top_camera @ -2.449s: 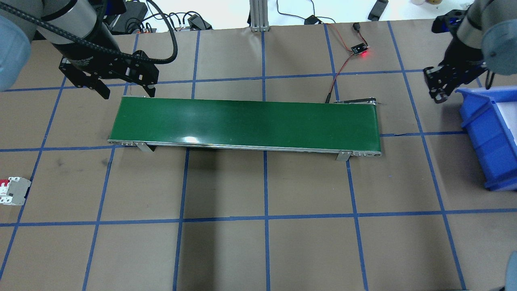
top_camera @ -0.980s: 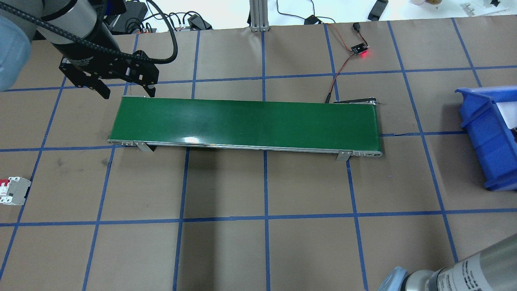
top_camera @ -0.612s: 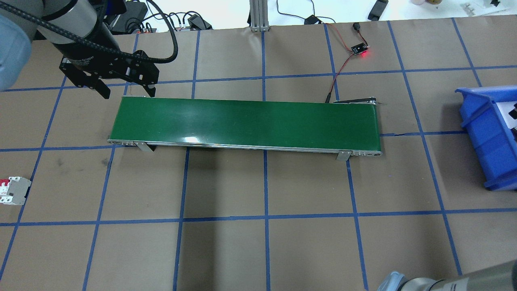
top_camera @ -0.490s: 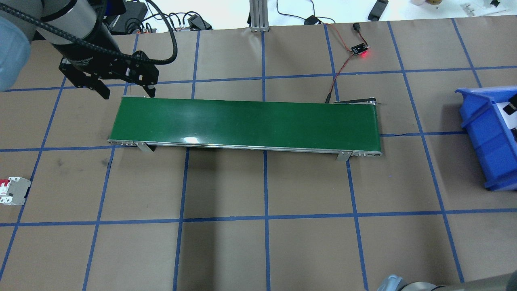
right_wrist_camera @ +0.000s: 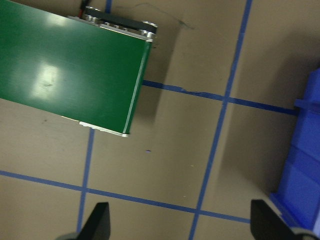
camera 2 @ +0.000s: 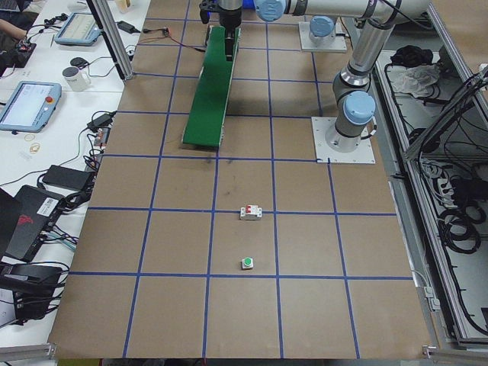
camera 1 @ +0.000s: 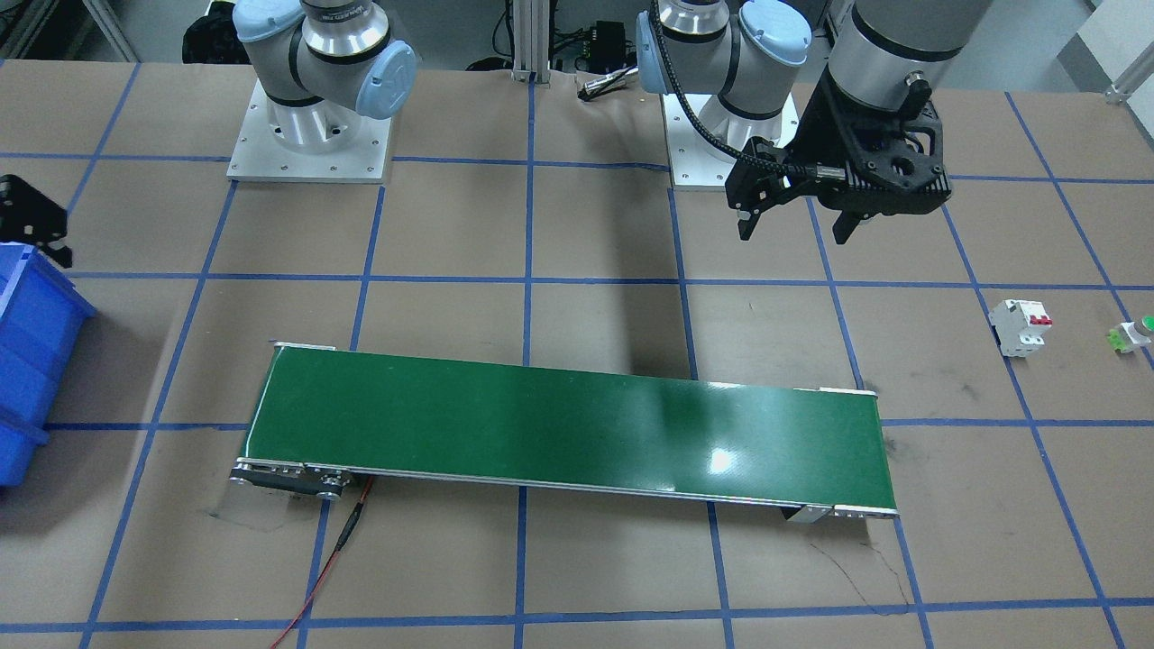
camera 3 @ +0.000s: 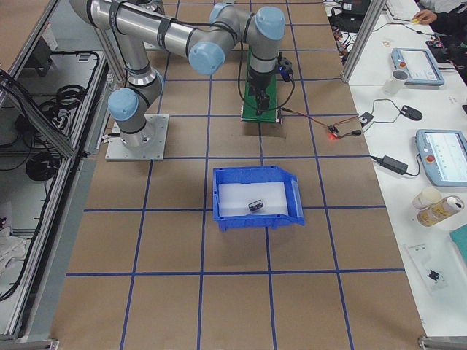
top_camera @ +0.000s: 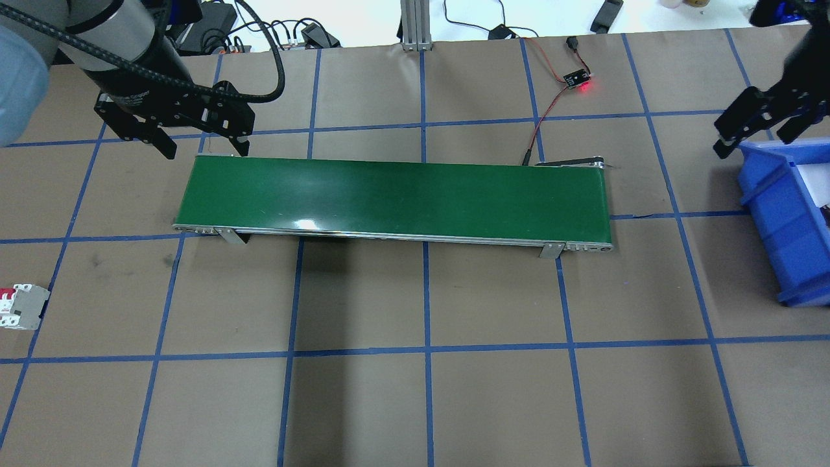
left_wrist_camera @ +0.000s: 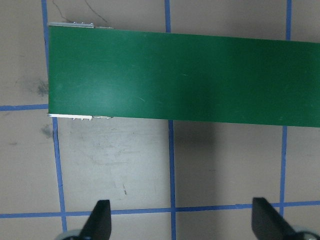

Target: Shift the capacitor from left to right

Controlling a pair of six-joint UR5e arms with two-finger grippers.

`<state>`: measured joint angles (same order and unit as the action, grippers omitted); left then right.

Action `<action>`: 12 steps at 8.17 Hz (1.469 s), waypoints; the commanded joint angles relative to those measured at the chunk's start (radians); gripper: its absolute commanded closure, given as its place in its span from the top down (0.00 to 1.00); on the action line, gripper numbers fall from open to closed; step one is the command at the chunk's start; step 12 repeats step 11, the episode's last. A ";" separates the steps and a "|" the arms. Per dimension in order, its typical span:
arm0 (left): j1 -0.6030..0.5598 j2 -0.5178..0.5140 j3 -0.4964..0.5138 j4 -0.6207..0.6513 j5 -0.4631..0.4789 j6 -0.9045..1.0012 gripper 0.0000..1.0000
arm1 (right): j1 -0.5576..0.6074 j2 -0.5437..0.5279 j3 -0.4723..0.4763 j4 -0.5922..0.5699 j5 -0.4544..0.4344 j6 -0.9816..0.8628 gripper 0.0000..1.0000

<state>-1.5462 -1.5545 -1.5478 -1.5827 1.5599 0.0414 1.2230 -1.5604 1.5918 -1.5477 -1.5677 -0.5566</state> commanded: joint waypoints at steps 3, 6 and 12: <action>0.000 0.001 -0.002 0.000 0.000 0.000 1.00 | 0.366 -0.032 -0.009 0.028 0.009 0.537 1.00; 0.000 0.001 0.000 0.001 0.000 0.000 1.00 | 0.432 -0.032 -0.007 0.008 0.008 0.577 1.00; 0.000 0.001 0.000 0.000 0.000 0.000 1.00 | 0.429 -0.027 -0.007 -0.015 0.003 0.564 1.00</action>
